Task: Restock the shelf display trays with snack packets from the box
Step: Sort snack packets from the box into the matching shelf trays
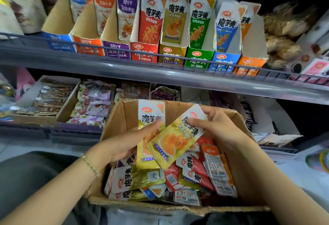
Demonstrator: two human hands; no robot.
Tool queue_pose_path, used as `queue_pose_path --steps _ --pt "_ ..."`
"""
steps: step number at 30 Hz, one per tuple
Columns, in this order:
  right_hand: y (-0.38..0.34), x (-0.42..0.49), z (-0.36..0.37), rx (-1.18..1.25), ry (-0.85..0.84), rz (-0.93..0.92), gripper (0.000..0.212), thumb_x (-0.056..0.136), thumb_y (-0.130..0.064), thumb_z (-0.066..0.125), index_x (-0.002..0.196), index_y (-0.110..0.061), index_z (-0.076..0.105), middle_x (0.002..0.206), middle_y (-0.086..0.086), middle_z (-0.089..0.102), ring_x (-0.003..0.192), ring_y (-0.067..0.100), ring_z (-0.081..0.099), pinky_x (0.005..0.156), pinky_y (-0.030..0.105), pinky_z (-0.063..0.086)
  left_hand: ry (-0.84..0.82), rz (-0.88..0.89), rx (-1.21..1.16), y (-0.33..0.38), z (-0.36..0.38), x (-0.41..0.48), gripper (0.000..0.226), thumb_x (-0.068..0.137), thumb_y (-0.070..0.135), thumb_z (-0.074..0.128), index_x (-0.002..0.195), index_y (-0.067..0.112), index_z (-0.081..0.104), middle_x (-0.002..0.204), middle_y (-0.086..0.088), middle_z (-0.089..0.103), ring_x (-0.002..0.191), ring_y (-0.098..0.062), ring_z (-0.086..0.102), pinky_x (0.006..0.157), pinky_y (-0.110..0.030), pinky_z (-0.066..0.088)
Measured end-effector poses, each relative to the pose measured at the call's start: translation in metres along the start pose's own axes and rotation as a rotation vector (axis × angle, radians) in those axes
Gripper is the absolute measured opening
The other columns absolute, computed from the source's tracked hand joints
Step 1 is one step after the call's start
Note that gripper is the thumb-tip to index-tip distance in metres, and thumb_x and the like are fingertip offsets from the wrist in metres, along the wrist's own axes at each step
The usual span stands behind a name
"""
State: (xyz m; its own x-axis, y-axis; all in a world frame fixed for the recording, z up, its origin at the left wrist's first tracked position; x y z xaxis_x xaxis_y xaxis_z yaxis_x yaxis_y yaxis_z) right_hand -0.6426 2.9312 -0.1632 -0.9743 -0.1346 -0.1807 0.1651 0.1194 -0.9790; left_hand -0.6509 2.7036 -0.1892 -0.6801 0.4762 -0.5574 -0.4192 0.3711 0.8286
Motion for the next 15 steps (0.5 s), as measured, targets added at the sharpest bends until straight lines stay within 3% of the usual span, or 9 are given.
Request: queue_pose_path --steps 2,5,7,9,11,13,15 --pt "-0.01 0.005 0.026 -0.146 -0.081 -0.043 0.025 0.079 -0.012 0.075 0.103 -0.007 0.069 0.093 0.008 0.075 0.081 0.022 0.072 0.07 0.029 0.058 -0.081 -0.01 0.095 -0.003 0.004 -0.002 0.078 0.062 0.069 0.065 0.132 0.038 0.047 0.134 0.023 0.045 0.126 -0.001 0.038 0.117 -0.043 0.021" --pt "-0.016 0.02 0.059 -0.219 -0.026 -0.166 0.019 0.082 -0.015 0.074 0.1 -0.014 0.069 0.089 -0.001 0.075 0.078 0.012 0.07 0.069 0.024 0.056 -0.098 0.069 0.08 0.001 0.0 -0.01 0.039 0.077 0.035 0.071 0.115 0.029 0.063 0.108 0.014 0.071 0.102 -0.001 0.065 0.096 -0.023 0.047" --pt "-0.009 0.032 0.061 -0.108 0.117 -0.204 0.011 0.088 -0.016 0.067 0.099 -0.016 0.066 0.089 -0.003 0.072 0.079 0.01 0.067 0.072 0.026 0.053 0.01 0.108 0.002 0.002 -0.017 -0.014 0.031 0.08 0.032 0.069 0.111 0.027 0.066 0.104 0.009 0.073 0.099 -0.006 0.068 0.094 -0.027 0.05" --pt "0.007 0.04 0.055 -0.244 0.183 -0.2 0.006 0.093 -0.023 0.061 0.096 -0.021 0.065 0.092 -0.004 0.069 0.085 0.009 0.065 0.08 0.027 0.049 0.071 0.158 -0.175 0.002 -0.036 -0.019 0.033 0.086 0.031 0.061 0.117 0.021 0.065 0.11 0.001 0.072 0.104 -0.015 0.067 0.097 -0.037 0.049" --pt "0.032 0.043 0.062 -0.467 -0.036 -0.086 0.014 0.092 -0.026 0.061 0.1 -0.016 0.067 0.098 0.002 0.07 0.09 0.012 0.065 0.082 0.024 0.048 0.089 0.236 -0.371 0.003 -0.051 -0.025 0.032 0.091 0.021 0.053 0.121 0.014 0.063 0.115 -0.005 0.07 0.107 -0.02 0.066 0.094 -0.039 0.052" --pt "0.062 0.042 0.084 -0.627 -0.34 0.042 0.028 0.089 -0.024 0.068 0.111 -0.009 0.065 0.107 0.006 0.069 0.093 0.01 0.062 0.077 0.013 0.044 0.099 0.274 -0.526 0.004 -0.057 -0.029 0.033 0.089 0.013 0.05 0.12 0.01 0.062 0.116 -0.009 0.069 0.107 -0.025 0.066 0.091 -0.04 0.053" --pt "0.087 0.04 0.107 -0.675 -0.486 0.105 0.043 0.084 -0.027 0.074 0.122 -0.011 0.059 0.113 0.001 0.063 0.098 0.006 0.056 0.077 0.005 0.041 0.099 0.279 -0.627 0.003 -0.059 -0.03 0.033 0.087 0.004 0.049 0.116 0.01 0.063 0.113 -0.009 0.07 0.103 -0.027 0.068 0.088 -0.04 0.054"
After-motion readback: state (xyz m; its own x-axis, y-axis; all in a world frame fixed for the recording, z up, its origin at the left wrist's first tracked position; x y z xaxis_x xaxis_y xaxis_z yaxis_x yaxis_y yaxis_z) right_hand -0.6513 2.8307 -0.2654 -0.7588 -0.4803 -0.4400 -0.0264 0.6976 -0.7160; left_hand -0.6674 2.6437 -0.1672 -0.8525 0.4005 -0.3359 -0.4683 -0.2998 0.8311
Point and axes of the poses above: each hand's wrist, its own x-axis towards the middle knuckle, its own z-axis out of the palm, y = z × x, the point moved 3 cm from there along x, towards the middle knuckle
